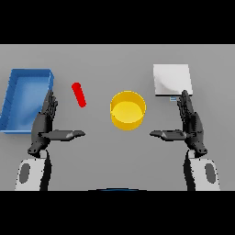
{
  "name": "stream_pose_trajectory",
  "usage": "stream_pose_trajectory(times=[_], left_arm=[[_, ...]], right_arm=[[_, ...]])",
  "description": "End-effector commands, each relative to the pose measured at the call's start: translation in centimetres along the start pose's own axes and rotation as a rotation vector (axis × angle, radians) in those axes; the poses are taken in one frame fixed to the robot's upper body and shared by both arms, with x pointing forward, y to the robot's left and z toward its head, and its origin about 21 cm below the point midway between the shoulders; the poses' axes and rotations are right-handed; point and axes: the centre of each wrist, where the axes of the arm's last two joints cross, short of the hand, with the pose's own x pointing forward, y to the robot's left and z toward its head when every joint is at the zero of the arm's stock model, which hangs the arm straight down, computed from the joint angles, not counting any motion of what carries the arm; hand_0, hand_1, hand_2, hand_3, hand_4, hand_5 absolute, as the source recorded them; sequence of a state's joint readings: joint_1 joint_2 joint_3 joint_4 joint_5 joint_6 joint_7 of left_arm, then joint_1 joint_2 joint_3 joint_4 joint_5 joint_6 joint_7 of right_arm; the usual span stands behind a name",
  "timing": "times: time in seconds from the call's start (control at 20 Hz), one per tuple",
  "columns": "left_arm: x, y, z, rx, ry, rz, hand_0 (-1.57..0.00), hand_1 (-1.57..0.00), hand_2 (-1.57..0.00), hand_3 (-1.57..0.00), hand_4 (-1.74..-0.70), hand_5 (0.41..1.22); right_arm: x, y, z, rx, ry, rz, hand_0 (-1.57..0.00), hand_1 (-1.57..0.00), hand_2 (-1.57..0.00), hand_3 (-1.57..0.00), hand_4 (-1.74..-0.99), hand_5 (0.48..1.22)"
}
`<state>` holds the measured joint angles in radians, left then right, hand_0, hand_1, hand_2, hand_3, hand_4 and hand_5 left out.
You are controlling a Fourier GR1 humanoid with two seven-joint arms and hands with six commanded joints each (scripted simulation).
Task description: Pick up the red beaker and tilt it to pour out 1 green nut into yellow bowl. Pick up the yellow bowl and place it on the metallic measuring scale.
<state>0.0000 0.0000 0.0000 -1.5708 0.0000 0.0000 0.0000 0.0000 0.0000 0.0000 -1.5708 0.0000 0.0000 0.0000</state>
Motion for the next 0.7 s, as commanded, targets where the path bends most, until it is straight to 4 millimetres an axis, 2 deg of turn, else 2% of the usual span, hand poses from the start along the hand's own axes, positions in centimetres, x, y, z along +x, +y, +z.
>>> stream_pose_trajectory(times=[0.0, 0.25, 0.3, 0.4, 0.5, 0.55, 0.65], left_arm=[[0.0, 0.0, 0.0, 0.001, 0.000, 0.000, 0.00, 0.00, 0.00, 0.00, -1.15, 0.599], [-0.1, 0.3, -0.2, -0.003, 0.010, 0.001, 0.00, 0.00, 0.00, 0.00, -1.15, 0.599], [0.3, 0.6, 0.5, -0.026, -0.016, -0.064, 0.00, 0.00, 0.00, 0.00, -1.15, 0.599], [0.9, 0.8, 1.6, -0.053, -0.037, -0.135, 0.00, 0.00, 0.00, 0.00, -1.16, 0.599], [1.5, 0.4, 2.1, -0.071, -0.028, -0.147, 0.00, 0.00, 0.00, 0.00, -1.16, 0.599], [1.6, 0.3, 2.2, -0.074, -0.014, -0.160, 0.00, 0.00, 0.00, 0.00, -1.16, 0.600], [1.8, 0.3, 1.8, -0.077, -0.001, -0.178, 0.00, 0.00, 0.00, 0.00, -1.16, 0.603]], right_arm=[[0.0, 0.0, 0.1, -0.001, -0.001, 0.000, 0.00, 0.00, 0.00, 0.00, -1.167, 0.599], [0.0, -0.4, 0.7, 0.003, -0.015, 0.000, 0.00, 0.00, 0.00, 0.00, -1.167, 0.599], [0.3, -0.5, 1.6, 0.002, -0.088, 0.158, 0.00, 0.00, 0.00, 0.00, -1.167, 0.599], [0.4, -0.1, 2.8, 0.010, -0.132, 0.300, 0.00, 0.00, 0.00, 0.00, -1.162, 0.594], [0.4, -0.2, 3.3, 0.002, -0.112, 0.342, 0.00, 0.00, 0.00, 0.00, -1.159, 0.590], [0.4, 0.3, 3.4, 0.008, -0.112, 0.346, 0.00, 0.00, 0.00, 0.00, -1.162, 0.591], [0.3, 0.1, 3.8, -0.004, -0.113, 0.335, 0.00, 0.00, 0.00, 0.00, -1.183, 0.596]])
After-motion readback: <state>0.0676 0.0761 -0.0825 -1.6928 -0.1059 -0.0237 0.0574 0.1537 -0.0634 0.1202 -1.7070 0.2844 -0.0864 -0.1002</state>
